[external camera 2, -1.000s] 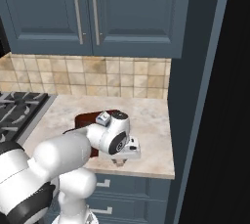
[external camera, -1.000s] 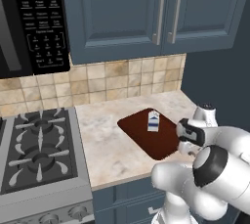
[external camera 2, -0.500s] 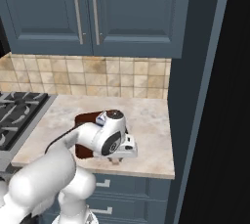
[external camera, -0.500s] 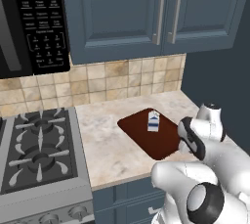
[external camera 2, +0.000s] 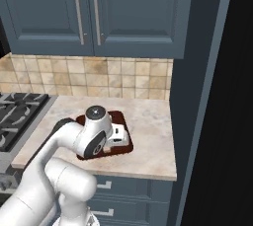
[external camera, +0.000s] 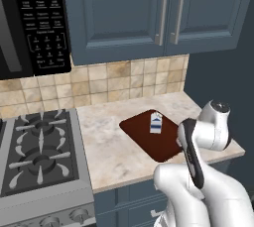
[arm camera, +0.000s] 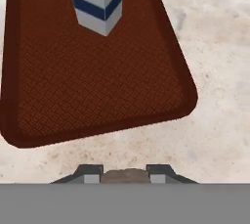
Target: Take out the milk from the fridge and place it on the tray on the counter. Then take the sugar cube near the tray and place it in the tray.
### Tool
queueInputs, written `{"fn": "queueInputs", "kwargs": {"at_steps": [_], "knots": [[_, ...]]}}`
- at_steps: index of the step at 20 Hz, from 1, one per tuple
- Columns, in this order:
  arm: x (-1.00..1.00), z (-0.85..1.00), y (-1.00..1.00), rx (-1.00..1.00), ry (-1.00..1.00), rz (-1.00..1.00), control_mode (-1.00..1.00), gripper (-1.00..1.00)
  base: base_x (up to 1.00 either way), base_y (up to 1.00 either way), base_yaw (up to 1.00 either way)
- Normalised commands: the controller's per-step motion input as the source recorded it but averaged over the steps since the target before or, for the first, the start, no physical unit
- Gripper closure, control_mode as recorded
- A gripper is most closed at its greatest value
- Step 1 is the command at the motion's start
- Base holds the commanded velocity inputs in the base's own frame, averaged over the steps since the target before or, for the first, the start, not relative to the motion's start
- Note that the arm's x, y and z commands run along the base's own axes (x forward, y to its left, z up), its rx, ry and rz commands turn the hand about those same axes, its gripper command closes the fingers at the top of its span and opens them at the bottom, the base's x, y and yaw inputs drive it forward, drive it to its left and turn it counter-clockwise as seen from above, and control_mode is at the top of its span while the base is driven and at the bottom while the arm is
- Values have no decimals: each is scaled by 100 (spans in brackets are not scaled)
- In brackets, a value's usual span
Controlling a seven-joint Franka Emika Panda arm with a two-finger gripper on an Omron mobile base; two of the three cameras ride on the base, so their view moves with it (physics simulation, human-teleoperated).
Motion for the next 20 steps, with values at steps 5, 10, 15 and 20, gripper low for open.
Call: {"fn": "queueInputs", "kwargs": {"at_steps": [5,10,15,20], "knots": [[17,17,28,0,-20,0,-100,100,0,0,0],[42,1,19,0,-4,0,-100,100,0,0,0],[55,-9,20,0,5,0,-100,100,0,0,0],[41,-38,14,0,1,0,-100,100,0,0,0]]}}
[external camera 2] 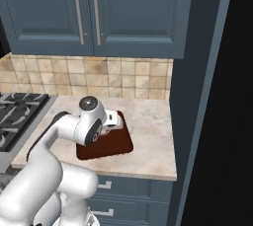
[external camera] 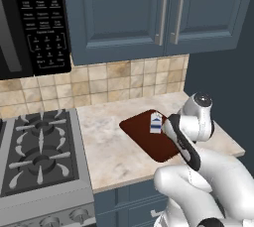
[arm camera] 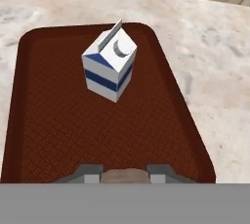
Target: Take out the milk from the fridge and place it on the tray on the counter. Then take the sugar cube near the tray and place it in the tray.
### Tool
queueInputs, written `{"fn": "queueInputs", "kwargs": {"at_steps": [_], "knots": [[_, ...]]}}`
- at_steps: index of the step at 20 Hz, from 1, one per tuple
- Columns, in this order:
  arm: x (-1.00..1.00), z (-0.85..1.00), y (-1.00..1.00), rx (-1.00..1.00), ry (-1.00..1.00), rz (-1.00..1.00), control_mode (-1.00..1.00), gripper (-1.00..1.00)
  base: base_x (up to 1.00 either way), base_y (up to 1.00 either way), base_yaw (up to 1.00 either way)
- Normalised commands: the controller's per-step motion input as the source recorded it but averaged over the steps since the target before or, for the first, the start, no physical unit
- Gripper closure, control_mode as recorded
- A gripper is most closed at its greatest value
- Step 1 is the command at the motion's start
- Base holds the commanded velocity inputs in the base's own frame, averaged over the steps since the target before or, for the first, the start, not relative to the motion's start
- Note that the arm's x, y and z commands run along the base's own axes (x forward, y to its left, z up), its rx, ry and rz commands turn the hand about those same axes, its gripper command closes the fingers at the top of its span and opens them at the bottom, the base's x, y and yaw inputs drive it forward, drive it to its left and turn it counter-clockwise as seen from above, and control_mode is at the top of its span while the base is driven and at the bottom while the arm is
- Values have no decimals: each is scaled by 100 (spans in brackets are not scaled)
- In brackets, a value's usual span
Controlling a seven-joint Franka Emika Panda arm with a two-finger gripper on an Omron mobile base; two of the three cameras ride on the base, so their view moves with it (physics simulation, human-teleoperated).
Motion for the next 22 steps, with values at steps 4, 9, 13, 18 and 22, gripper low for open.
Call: {"fn": "queueInputs", "kwargs": {"at_steps": [4,9,13,18,22], "knots": [[6,-50,1,0,0,0,-100,100,0,0,0],[0,-51,0,0,0,0,-100,100,0,0,0],[0,-55,1,0,0,0,-100,100,0,0,0],[0,-64,9,0,0,0,-100,100,0,0,0],[0,-66,11,0,0,0,-100,100,0,0,0]]}}
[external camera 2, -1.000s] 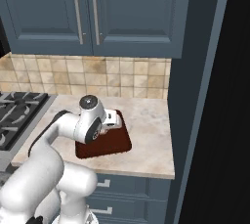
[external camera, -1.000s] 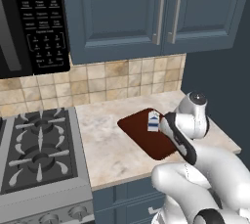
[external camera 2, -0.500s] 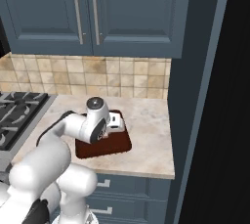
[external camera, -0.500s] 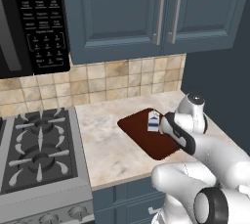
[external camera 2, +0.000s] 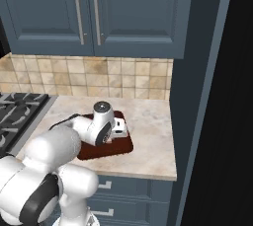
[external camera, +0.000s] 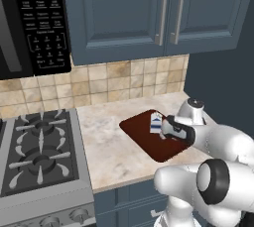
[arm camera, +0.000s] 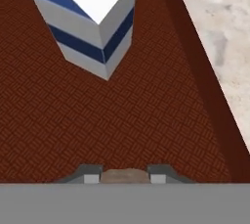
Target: Take out the milk from the fridge and place it on the tray on the counter. Then take the sugar cube near the tray and place it in the tray.
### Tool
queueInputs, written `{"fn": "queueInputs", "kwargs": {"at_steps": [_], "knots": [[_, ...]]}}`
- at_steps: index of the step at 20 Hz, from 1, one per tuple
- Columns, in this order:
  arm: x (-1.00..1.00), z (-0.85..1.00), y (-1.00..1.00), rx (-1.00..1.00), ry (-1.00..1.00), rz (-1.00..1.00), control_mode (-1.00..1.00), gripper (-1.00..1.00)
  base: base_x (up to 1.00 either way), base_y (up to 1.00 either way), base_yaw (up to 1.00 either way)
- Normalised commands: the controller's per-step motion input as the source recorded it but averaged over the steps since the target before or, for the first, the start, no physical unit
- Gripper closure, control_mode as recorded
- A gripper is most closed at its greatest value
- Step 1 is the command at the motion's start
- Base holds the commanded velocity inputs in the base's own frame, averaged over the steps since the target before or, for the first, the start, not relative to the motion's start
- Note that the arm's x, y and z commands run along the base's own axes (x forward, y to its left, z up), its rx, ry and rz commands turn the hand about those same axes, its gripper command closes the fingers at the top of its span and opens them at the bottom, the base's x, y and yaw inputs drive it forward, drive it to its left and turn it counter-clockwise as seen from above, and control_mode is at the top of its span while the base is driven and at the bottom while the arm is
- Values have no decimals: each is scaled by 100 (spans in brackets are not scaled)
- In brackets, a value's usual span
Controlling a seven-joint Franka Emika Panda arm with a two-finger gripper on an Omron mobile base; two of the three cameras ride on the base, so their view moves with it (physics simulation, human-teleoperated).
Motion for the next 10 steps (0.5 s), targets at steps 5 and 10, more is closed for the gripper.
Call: {"fn": "queueInputs", "kwargs": {"at_steps": [5,10], "knots": [[0,-63,7,0,0,0,-100,100,0,0,0],[1,-56,12,0,0,0,-100,100,0,0,0]]}}
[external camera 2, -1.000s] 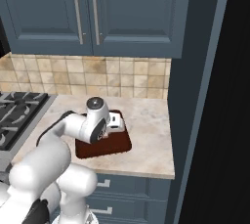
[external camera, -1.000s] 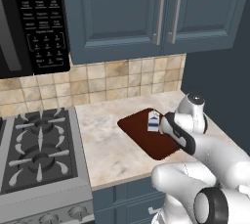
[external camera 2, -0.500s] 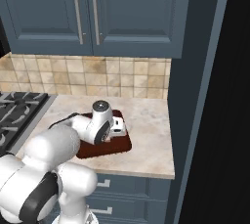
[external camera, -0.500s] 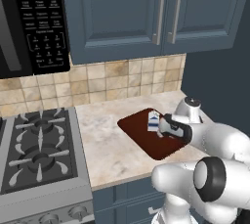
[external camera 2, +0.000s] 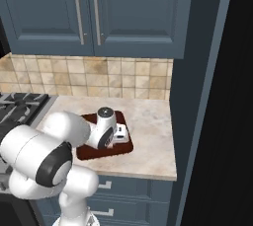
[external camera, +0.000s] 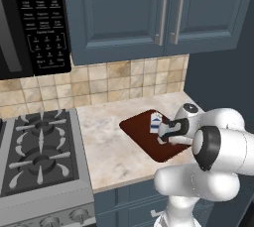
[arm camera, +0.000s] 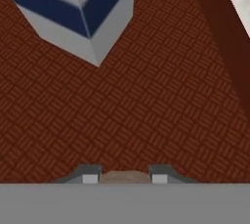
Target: Take out the milk from the fridge and place it on the tray on the counter. Then take the sugar cube near the tray and place it in the tray.
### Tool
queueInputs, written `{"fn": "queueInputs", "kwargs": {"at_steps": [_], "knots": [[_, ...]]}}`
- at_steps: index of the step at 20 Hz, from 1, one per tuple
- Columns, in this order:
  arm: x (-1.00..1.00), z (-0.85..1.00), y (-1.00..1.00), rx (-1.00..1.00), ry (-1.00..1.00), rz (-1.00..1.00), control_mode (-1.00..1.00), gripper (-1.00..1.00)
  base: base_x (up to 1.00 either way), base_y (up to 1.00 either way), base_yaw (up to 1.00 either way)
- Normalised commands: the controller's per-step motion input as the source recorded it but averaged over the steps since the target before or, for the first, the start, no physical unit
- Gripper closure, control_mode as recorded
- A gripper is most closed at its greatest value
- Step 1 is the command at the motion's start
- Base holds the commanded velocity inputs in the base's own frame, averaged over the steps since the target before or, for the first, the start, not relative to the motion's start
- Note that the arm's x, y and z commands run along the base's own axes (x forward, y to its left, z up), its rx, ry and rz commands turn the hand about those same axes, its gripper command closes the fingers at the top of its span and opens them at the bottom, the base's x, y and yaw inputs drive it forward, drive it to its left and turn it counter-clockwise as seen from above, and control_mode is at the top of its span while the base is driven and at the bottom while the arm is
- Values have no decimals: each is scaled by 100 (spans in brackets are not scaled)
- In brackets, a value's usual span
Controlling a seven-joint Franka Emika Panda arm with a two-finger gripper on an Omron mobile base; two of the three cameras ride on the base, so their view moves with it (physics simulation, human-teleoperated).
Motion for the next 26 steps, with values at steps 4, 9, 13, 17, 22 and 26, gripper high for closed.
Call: {"fn": "queueInputs", "kwargs": {"at_steps": [4,9,13,17,22,26], "knots": [[4,-49,23,0,0,0,-100,-100,0,0,0],[0,7,2,0,0,0,-100,-100,0,0,0],[-5,30,0,0,0,0,-100,-100,0,0,0],[-21,40,4,0,-1,-1,-100,-100,0,0,0],[-38,74,4,0,-3,-1,-100,-100,0,0,0],[-47,86,0,3,0,-7,-100,-100,0,0,0]]}}
